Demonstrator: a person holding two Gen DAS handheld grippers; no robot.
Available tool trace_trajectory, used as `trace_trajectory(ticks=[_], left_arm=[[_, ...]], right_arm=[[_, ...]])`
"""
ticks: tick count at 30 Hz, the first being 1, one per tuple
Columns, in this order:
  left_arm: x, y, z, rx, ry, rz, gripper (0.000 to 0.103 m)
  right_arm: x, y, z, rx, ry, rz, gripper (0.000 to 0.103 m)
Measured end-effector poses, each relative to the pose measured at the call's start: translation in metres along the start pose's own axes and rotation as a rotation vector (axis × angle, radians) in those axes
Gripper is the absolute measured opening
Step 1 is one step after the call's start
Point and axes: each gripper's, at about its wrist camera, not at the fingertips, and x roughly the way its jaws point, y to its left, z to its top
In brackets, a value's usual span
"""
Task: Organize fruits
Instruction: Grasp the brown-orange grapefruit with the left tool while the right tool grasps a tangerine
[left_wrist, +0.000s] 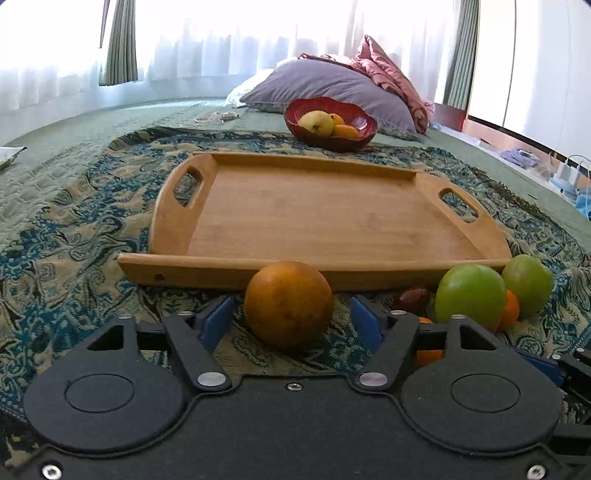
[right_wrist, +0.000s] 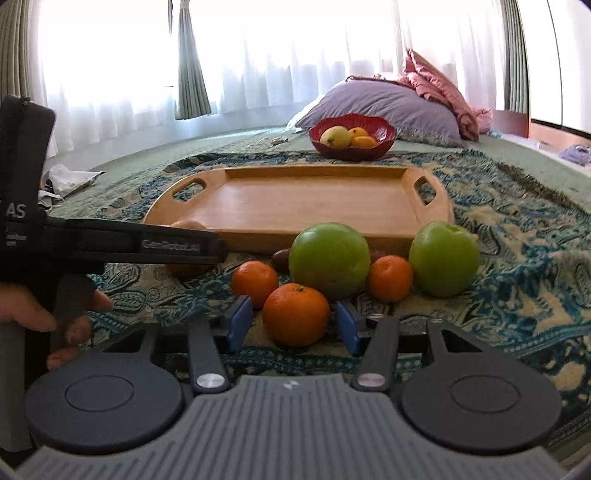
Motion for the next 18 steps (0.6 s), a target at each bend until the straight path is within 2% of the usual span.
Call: trace_trajectory(ticks=[2,6,18], left_arm=[[0.003,-0.001,0.000,-0.004,0.007,-0.001,0.055],[0.006,-0.003,-0.001,0.011,0.006,0.024,0.049],[-0.008,-0.003,0.008,0.004,0.008,0.038,0.048]], right_arm=[[0.001,0.001,-0.001,0.000,0.002,-0.007,0.051],[0.002,0.001,-0.001,0.007,0.002,-0.014,0.047],[-0.006,0.004,0.005,-0.014,-0.027,-0.032,0.043]])
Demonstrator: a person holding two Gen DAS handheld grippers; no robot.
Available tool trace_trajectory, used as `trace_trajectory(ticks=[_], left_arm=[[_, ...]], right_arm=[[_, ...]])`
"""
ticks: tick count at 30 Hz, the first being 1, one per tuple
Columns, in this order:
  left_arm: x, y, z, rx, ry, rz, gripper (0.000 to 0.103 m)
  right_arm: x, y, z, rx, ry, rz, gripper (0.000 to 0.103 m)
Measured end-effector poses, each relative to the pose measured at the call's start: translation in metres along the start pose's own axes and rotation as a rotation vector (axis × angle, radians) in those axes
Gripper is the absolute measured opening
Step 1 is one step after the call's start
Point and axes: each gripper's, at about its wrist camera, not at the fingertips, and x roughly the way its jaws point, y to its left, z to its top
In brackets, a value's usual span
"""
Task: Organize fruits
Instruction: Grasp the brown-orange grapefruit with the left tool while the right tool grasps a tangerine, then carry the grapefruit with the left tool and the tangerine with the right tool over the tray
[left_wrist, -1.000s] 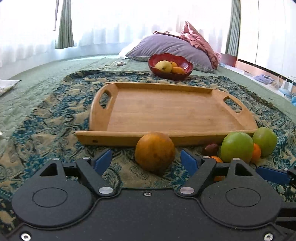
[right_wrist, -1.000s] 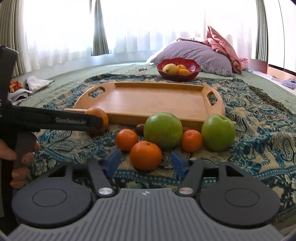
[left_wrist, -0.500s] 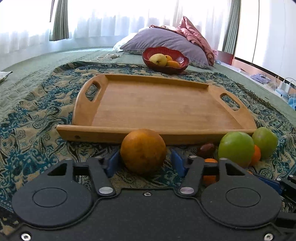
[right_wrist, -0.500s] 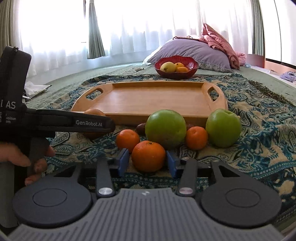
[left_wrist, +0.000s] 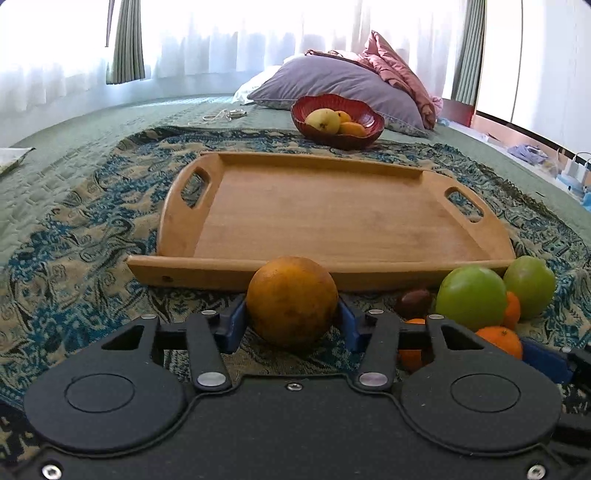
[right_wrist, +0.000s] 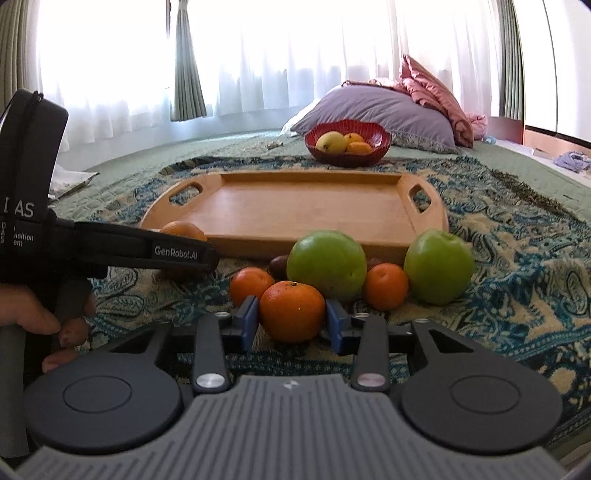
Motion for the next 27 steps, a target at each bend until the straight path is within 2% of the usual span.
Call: trace_trajectory(ticks=[8,14,22,27], left_arm=[[-0.017,0.004,0.023,-0.010,-0.062,0.002,0.048],[-0.018,0.007,0.055,-0.014,-0.084,-0.003,0.048],[0.021,0.020,0.106,-0.040,-0.028,-0.032,0.048],[0.064,0.026,0.130,-0.040,0.061,-0.054,0.048]], right_arm=[[-0.006,-0.009,0.026,0.008,-0.053,-0.026,0.043],[0.002,-0.025,0.064,0.021,-0.070,-0.035,0.043],[0.049,-0.059,0.127,0.071,0.013,-0.010,0.043],[0.098,-0.076,0.156,0.103,0.123,0.008,0.043]])
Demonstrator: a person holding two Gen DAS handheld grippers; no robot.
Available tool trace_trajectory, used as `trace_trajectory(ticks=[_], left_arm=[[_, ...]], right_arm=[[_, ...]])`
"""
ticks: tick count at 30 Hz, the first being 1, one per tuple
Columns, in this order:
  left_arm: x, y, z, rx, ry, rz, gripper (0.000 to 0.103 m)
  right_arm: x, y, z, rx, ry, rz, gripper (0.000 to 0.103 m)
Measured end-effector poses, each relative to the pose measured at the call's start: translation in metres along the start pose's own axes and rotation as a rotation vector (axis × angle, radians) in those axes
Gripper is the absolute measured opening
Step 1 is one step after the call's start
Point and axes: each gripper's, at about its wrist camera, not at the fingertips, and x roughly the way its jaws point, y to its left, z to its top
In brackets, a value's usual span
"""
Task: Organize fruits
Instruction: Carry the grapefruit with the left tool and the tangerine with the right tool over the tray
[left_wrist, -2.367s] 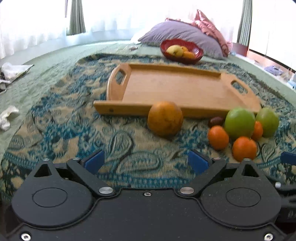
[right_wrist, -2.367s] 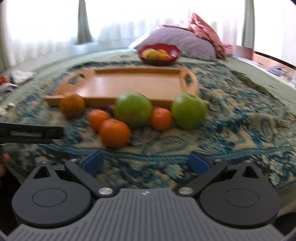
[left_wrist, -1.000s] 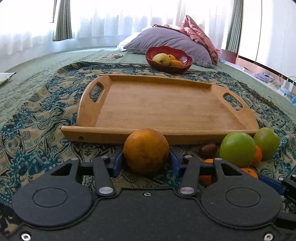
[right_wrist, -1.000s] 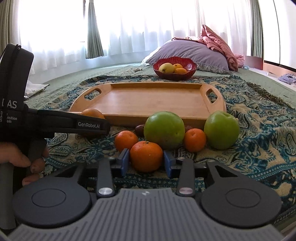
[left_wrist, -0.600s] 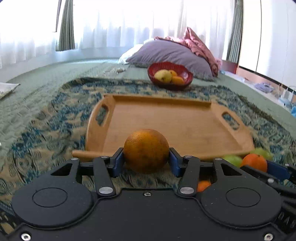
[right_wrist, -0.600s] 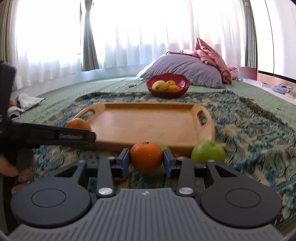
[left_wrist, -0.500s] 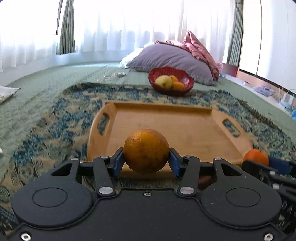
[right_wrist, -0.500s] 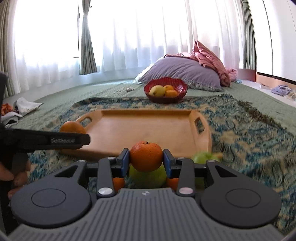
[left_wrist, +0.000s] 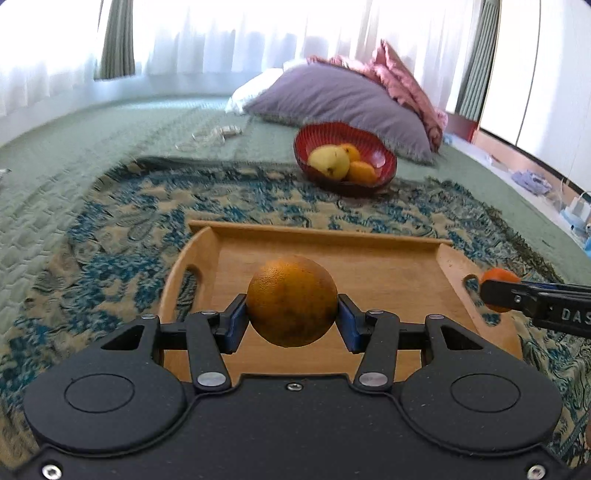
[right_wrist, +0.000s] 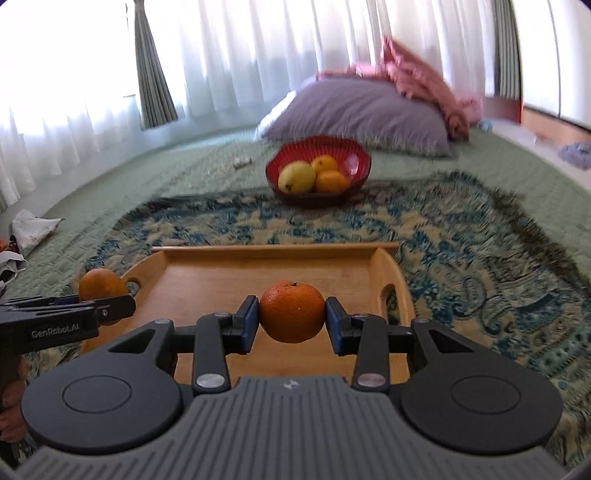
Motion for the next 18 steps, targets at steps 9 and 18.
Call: trace_trajectory(ticks=[9,18], left_arm=[[0.050,-0.001,0.005,0.002,0.081,0.036,0.048],[0.069,-0.001,-0.004,0.018,0.114,0.065,0.048]], right_arm=[[0.069,-0.016,0.007,0.062,0.152,-0.022,0.043],[0.087,-0.015,-0.002,0.052,0.187,-0.046,0.043]])
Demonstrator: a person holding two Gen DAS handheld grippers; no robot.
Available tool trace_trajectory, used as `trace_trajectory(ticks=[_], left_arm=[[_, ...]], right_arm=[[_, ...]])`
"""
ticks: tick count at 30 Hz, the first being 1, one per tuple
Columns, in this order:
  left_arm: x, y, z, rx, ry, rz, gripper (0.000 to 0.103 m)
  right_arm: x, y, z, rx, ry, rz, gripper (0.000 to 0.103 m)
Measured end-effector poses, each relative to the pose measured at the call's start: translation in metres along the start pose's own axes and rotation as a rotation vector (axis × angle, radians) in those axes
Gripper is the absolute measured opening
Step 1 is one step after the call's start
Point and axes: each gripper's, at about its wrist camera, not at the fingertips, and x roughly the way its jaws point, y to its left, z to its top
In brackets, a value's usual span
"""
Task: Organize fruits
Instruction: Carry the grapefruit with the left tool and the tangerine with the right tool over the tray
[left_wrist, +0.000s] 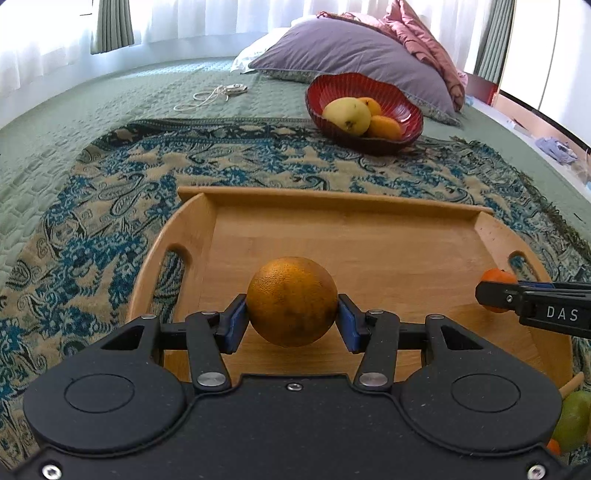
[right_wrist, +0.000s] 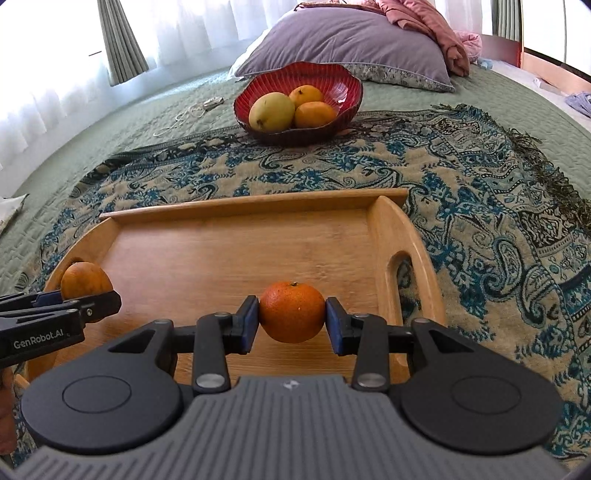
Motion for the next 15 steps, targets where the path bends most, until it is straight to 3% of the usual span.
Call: trace_trajectory(ticks=[15], left_arm=[[0.0043,0.0017,-0.0040,0.006,0.009,0.010,0.048]], right_arm=[[0.0067,0.0025,-0.0027,-0.021,0.002,-0.020,0.044]])
